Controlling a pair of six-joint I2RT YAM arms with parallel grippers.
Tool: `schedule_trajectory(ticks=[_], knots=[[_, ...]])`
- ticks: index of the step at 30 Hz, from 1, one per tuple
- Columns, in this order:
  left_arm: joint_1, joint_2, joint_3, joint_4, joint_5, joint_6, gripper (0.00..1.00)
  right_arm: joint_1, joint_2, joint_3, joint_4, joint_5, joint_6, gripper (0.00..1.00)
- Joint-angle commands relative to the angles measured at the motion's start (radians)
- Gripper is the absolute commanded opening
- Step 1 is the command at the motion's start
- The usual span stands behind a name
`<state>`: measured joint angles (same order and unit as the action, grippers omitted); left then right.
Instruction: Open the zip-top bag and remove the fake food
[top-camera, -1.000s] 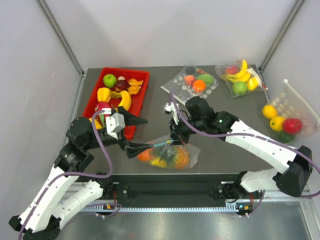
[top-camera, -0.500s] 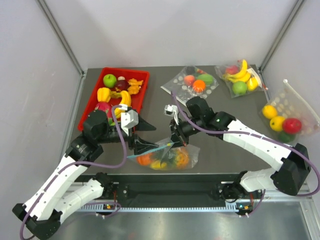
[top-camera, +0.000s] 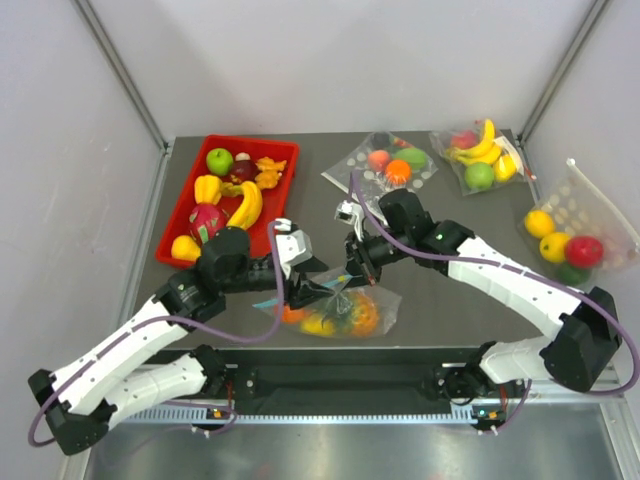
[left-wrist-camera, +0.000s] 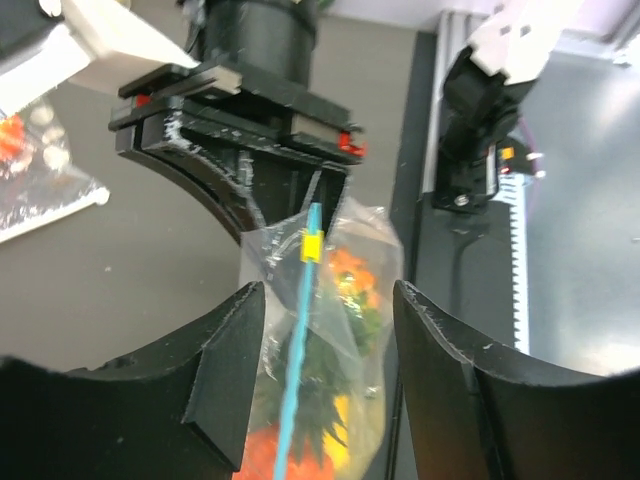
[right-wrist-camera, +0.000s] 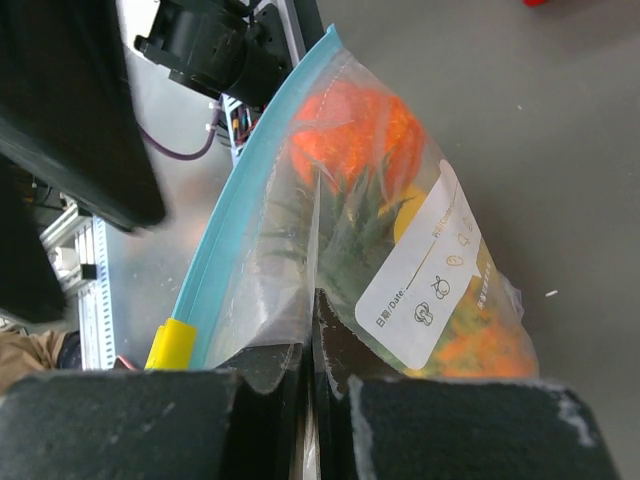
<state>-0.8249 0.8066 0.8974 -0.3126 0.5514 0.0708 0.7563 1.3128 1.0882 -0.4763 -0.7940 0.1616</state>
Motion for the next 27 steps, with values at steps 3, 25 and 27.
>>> schedule_trajectory(ticks=[3,25,27], knots=[[-0.051,0.077,0.072,0.041,-0.076,0.041,0.57,-0.009,0.016,0.009,0.057,-0.007,0.004,0.00],[-0.105,0.180,0.086,0.053,-0.179,0.055,0.42,-0.011,-0.009,-0.033,0.079,-0.016,0.003,0.00],[-0.106,0.181,0.087,0.053,-0.180,0.055,0.39,-0.011,-0.009,-0.034,0.080,-0.017,0.003,0.00]])
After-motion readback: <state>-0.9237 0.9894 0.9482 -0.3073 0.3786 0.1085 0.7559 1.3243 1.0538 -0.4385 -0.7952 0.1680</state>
